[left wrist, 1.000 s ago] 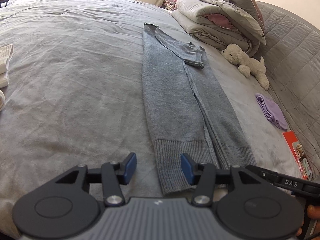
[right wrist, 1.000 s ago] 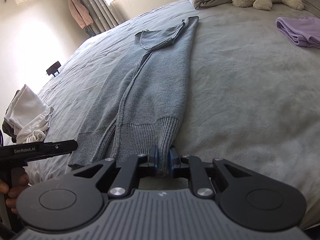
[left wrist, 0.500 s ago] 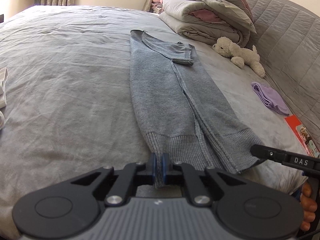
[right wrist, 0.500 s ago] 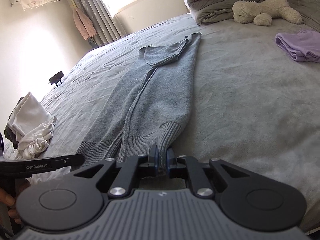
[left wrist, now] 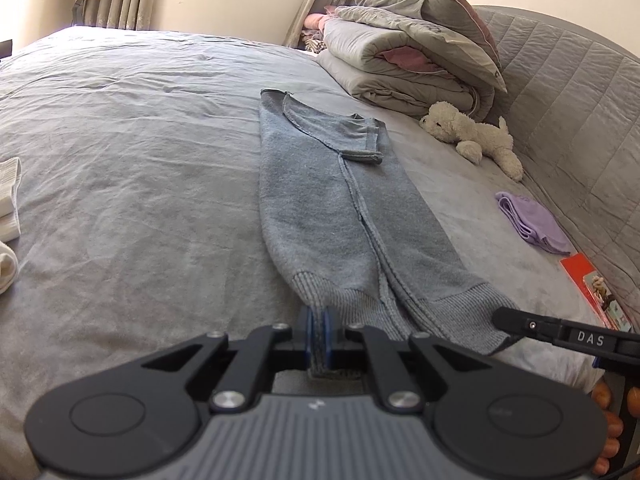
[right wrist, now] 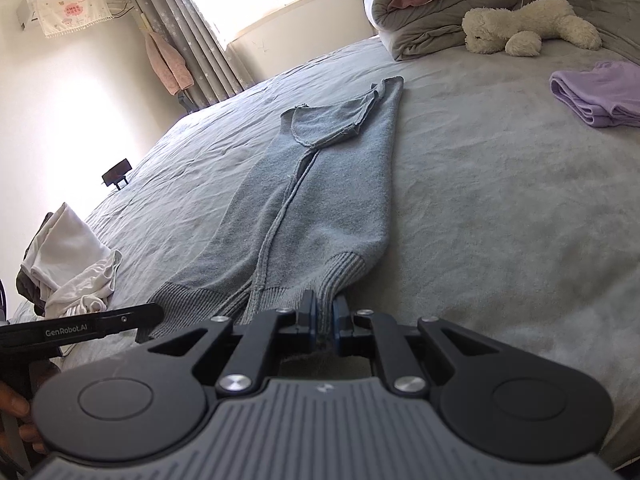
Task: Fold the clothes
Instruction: 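Pinch the ribbed hem with the left gripper while the right gripper pinches beside it, then lift the hem with both grippers, fold it over toward the collar, release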
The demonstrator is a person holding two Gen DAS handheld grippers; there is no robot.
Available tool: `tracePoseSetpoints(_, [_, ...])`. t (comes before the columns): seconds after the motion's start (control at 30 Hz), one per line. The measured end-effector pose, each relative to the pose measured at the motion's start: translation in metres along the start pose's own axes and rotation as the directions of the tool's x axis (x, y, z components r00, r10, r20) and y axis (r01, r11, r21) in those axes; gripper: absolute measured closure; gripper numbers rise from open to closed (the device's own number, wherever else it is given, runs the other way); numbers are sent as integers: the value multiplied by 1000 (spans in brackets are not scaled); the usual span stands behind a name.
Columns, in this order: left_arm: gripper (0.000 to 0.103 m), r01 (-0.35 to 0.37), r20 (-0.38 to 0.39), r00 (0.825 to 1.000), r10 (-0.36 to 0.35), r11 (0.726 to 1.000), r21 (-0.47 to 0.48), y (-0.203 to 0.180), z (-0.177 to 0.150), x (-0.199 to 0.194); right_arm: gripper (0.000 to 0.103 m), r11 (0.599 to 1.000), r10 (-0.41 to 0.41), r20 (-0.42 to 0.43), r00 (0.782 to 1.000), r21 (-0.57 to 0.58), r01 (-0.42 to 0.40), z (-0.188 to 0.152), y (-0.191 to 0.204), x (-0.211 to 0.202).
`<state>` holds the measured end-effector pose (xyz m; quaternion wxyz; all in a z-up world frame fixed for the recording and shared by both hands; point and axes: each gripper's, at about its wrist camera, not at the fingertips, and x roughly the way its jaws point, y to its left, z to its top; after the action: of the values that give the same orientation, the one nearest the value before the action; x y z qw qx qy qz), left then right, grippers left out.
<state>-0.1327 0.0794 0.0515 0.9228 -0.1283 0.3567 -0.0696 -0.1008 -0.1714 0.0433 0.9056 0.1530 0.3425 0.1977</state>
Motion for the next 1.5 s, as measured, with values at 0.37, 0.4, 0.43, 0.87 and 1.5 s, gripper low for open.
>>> tracePoseSetpoints(0.37, [98,-36,-34,999,37,999,30,-7,-11,-4,94,999,-24,-9,1000,-29,24,-13,6,-11])
tracePoseSetpoints(0.4, [98,-41,-34,999,42,999,26,-6,-11,-3,94,999,-22,-4,1000,-29,22,-12,6,-11])
tracePoseSetpoints(0.43, [98,-45,-34,998,46,999,21,-4,-10,-3,94,999,-21,-1,1000,-30,21,-11,7,-11])
tracePoseSetpoints(0.87, [99,-67,-30,997,67,998,-4,-6,-14,-19,95,998,-52,23,998,-31,53,-21,11,-26])
tracePoseSetpoints(1.5, [99,-83,-30,996,82,996,-32,-6,-20,-40,95,999,-24,31,999,23,23,-15,16,-50])
